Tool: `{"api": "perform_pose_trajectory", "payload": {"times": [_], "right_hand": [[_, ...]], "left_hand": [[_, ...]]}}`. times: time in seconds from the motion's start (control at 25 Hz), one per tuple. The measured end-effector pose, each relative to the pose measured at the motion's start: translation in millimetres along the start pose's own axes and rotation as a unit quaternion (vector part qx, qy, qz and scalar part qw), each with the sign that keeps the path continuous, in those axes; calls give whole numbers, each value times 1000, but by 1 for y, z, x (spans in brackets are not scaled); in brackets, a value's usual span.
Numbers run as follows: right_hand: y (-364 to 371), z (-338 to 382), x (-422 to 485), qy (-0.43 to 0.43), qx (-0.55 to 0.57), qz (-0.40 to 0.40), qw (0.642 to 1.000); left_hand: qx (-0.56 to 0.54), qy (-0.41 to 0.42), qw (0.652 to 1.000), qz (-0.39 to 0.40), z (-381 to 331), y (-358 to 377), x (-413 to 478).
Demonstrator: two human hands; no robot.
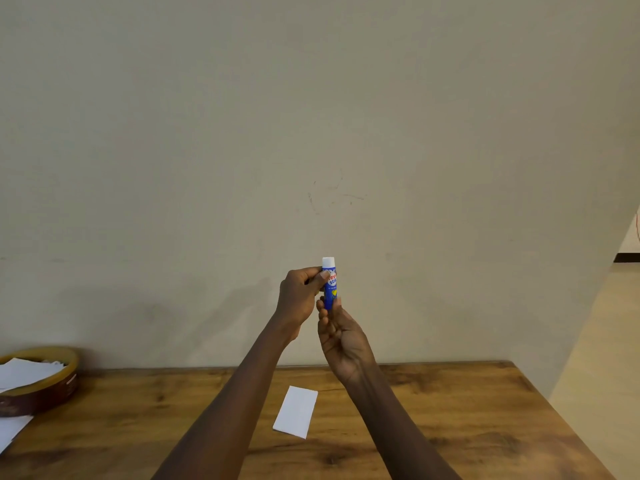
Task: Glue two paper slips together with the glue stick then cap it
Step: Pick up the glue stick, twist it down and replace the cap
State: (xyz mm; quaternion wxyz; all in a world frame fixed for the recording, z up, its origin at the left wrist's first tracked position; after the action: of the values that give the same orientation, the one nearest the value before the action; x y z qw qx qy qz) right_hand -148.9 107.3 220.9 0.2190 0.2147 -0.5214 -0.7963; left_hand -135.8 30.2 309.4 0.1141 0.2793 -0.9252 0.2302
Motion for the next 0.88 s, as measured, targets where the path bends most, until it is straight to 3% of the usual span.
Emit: {"api": "perform_pose_trajectory", "payload": {"times": [0.2, 0.4, 0.48, 0.64, 0.88], "right_hand": [[-13, 16, 0, -109, -96, -94, 985], [-6, 0, -2, 23, -65, -38, 997], [-3, 0, -1, 35, -20, -37, 999], [3, 4, -2, -21, 67, -41, 997], [-17, 16, -9, -134, -19, -129, 982]], "left_hand": [[36, -15, 999, -32, 4, -1, -3], [-14, -11, 1000, 6, -1, -1, -5], [-7, -5, 1000, 9, -4, -1, -5], [-6, -12, 1000, -9, -4, -2, -5], [96, 11, 995, -18, -6, 6, -10]]}}
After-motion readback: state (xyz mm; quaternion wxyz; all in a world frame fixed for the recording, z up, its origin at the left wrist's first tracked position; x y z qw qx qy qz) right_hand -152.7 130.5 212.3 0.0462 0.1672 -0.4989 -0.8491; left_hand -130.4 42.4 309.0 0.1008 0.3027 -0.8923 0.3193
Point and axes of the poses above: each hand's wrist, its own x-axis towards the middle knuckle, its own y-axis out of the palm, z = x × y, the point moved 9 cm from there along x, towards the middle knuckle, and after that the axes turned 11 degrees about x, right-handed, at the moved point
